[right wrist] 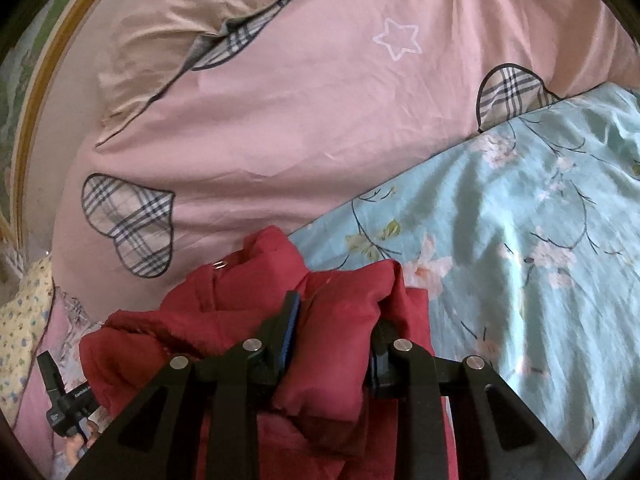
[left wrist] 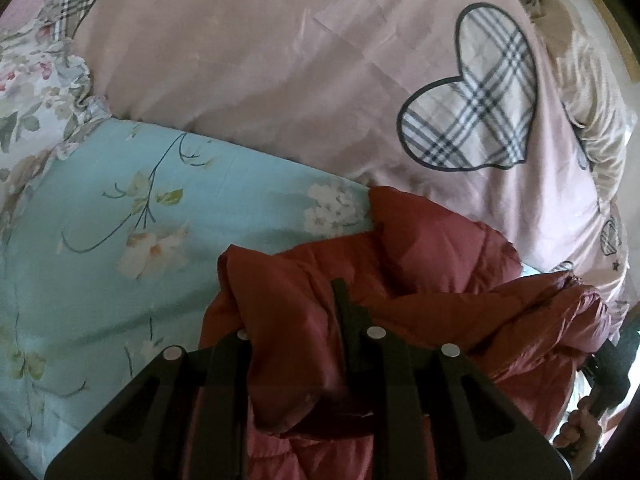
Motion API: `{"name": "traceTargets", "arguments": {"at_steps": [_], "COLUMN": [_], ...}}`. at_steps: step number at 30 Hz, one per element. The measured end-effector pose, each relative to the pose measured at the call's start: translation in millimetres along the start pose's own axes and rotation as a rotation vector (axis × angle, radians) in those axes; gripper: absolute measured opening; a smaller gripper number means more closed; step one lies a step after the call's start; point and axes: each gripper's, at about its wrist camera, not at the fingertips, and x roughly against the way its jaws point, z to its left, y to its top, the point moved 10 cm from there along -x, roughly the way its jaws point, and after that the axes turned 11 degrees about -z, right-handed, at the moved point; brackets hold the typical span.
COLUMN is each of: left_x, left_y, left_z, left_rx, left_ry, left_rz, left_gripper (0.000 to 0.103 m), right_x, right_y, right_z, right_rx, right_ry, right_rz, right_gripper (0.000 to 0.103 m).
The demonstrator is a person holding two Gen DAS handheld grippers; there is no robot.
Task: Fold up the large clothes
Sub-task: 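Carry the held hem with both tools over the coat toward the collar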
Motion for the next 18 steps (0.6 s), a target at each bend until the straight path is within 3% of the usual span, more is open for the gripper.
{"name": "traceTargets", "arguments": {"at_steps": [10, 18], "left_x": [-49.8, -26.6], "left_y": [-0.3, 3.8], "left_z": [3.3, 0.2], "left_rx": [0.007, -0.016], "left_ry": [0.021, 0.005], "left_rz": [0.026, -0.01], "left_gripper": [0.022, 0.027], "right_x": [-53.0, -63.4], "right_y": [-17.0, -18.7], "right_z": [-28.9, -30.4], "right_rx": [-0.057, -0.052], "right_ry": [-0.051, -0.068], "right_rz": [0.021, 0.022], "right_gripper": [0.031, 0.031]}}
